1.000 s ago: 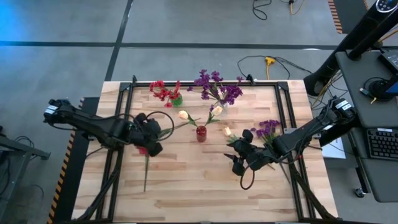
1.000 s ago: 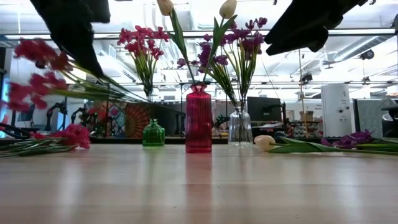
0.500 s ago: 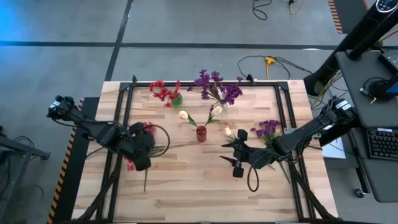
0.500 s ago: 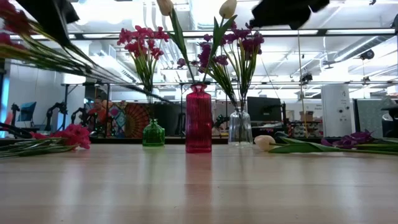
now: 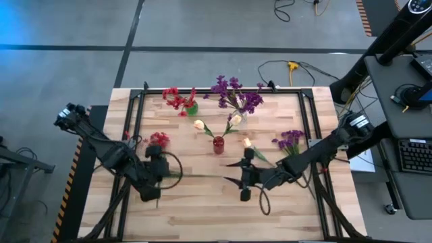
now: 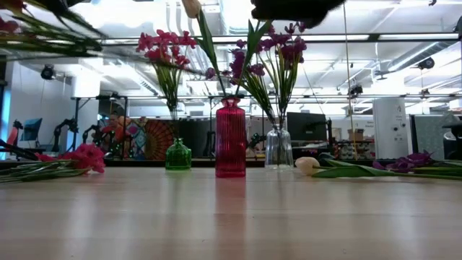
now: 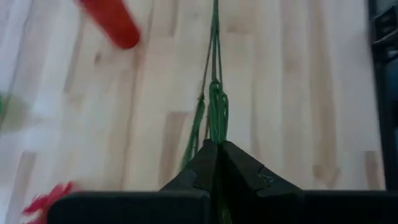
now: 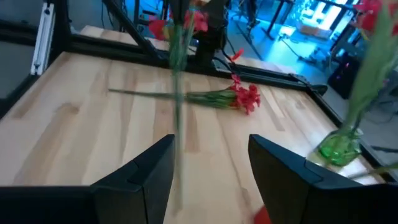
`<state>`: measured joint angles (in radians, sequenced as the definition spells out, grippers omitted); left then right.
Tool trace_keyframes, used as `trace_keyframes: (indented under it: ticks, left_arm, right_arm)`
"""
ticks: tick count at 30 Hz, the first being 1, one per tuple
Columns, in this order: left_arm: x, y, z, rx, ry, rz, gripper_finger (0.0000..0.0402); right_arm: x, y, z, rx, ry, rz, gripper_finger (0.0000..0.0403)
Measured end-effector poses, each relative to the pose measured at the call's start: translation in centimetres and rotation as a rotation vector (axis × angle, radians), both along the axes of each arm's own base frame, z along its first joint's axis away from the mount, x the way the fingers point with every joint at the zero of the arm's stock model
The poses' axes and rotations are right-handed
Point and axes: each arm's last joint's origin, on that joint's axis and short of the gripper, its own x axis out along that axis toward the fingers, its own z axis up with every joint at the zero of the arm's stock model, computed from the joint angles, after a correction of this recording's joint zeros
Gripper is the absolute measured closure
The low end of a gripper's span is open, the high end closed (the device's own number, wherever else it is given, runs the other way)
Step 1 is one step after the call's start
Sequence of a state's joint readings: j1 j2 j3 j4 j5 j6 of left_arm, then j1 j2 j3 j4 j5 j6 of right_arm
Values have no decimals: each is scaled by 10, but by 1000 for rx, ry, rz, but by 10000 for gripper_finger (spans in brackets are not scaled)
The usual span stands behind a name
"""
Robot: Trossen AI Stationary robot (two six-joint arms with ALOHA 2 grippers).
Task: Sort flowers into vase by color
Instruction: Put the red flowers into the green vase
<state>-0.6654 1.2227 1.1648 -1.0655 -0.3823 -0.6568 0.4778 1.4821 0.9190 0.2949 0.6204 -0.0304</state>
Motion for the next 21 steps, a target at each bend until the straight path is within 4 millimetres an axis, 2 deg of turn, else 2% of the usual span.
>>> trace_keyframes:
  ticks: [5, 12, 17, 21]
  left_arm:
    - [15, -16, -10, 38, -42, -48, 400]
    - [36, -32, -19, 74, -64, -81, 400]
    - [49, -42, -20, 89, -70, -92, 400]
    - [58, -49, -22, 124, -74, -99, 400]
  right_arm:
    - [27, 16, 6, 24, 25, 54, 206]
    - [60, 32, 9, 38, 211, 19, 206]
    - [75, 33, 1, 107, 302, 60, 203]
    - [82, 29, -2, 139, 309, 62, 180]
